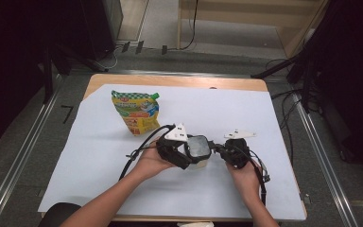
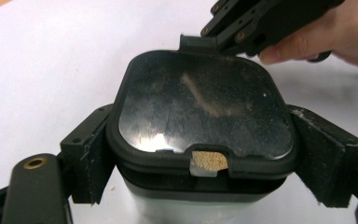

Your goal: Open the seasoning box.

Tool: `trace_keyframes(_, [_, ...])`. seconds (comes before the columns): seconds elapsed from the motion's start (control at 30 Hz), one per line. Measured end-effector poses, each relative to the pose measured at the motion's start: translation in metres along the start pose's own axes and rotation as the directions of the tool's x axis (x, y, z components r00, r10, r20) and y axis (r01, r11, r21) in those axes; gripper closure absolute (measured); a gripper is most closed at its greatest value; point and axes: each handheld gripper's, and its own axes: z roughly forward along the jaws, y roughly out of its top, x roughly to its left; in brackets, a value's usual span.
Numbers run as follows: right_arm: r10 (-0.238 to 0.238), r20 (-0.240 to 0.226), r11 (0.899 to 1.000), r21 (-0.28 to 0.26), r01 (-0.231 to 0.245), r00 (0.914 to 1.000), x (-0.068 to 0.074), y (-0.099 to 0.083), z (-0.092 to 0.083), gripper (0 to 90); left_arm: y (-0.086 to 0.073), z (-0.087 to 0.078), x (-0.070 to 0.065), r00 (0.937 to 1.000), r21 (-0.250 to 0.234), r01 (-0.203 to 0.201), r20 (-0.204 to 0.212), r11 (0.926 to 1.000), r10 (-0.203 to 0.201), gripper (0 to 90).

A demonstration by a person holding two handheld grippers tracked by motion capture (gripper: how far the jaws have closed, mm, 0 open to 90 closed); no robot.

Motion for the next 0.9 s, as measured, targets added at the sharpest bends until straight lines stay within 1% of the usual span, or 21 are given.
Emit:
trace_keyframes(0.07, [0.001, 0.0, 1.0, 0.001, -0.001, 1.0, 0.0, 0.0, 0.0, 90.0, 0.001, 0.0, 0.0, 1.0, 0.008, 0.001, 0.001, 1.0, -0.001, 17.4])
trace_keyframes(0.2, [0.002, 0.002, 1.0, 0.001, -0.002, 1.0, 0.0, 0.0, 0.0, 90.0, 0.003, 0.0, 0.0, 1.0, 0.007, 0.0, 0.001, 1.0, 0.0, 17.4])
trace_keyframes(0.27, [0.003, 0.002, 1.0, 0.0, -0.003, 1.0, 0.0, 0.0, 0.0, 90.0, 0.005, 0.0, 0.001, 1.0, -0.005, -0.001, 0.004, 1.0, 0.001, 17.4])
trace_keyframes(0.37, [0.003, 0.001, 1.0, 0.0, -0.003, 1.0, 0.0, 0.0, 0.0, 90.0, 0.006, -0.001, 0.001, 1.0, -0.003, -0.005, 0.004, 1.0, 0.005, 17.4])
trace_keyframes(0.5, [0.005, 0.001, 1.0, 0.0, -0.005, 1.0, 0.0, 0.0, 0.0, 90.0, 0.009, -0.001, 0.0, 1.0, -0.011, -0.004, 0.006, 0.9999, 0.004, 17.4])
trace_keyframes(0.53, [0.004, 0.001, 1.0, 0.001, -0.004, 1.0, 0.0, 0.0, 0.0, 90.0, 0.01, -0.002, 0.0, 1.0, -0.019, -0.002, 0.005, 0.9998, 0.002, 17.4])
trace_keyframes(0.6, [0.004, 0.002, 1.0, 0.002, -0.004, 1.0, 0.0, 0.0, 0.0, 90.0, 0.011, -0.002, 0.0, 1.0, -0.012, -0.002, 0.005, 0.9999, 0.002, 17.3])
trace_keyframes(0.67, [0.009, 0.003, 1.0, 0.002, -0.009, 1.0, 0.0, 0.0, 0.0, 90.0, 0.013, -0.002, 0.001, 0.9998, -0.009, 0.017, 0.006, 0.9998, -0.017, 17.2])
trace_keyframes(0.8, [0.014, -0.001, 1.0, 0.0, -0.014, 0.9999, 0.0, -0.001, -0.002, 90.0, 0.015, -0.002, 0.0, 1.0, -0.019, 0.008, 0.003, 0.9998, -0.008, 17.3])
trace_keyframes(0.83, [0.013, -0.001, 1.0, -0.001, -0.013, 0.9999, 0.0, -0.001, -0.002, 90.0, 0.016, -0.003, 0.0, 0.9997, -0.032, 0.018, 0.019, 0.9993, -0.017, 18.1])
trace_keyframes(0.87, [0.013, -0.001, 1.0, -0.001, -0.013, 0.9999, 0.0, -0.001, -0.002, 90.0, 0.016, -0.003, 0.0, 0.9997, -0.032, 0.018, 0.019, 0.9993, -0.017, 18.6])
trace_keyframes(0.9, [0.012, -0.007, 1.0, -0.002, -0.012, 0.9999, 0.0, -0.001, -0.002, 90.0, 0.017, -0.005, 0.001, 0.9981, -0.042, 0.03, 0.056, 0.9987, -0.027, 18.6])
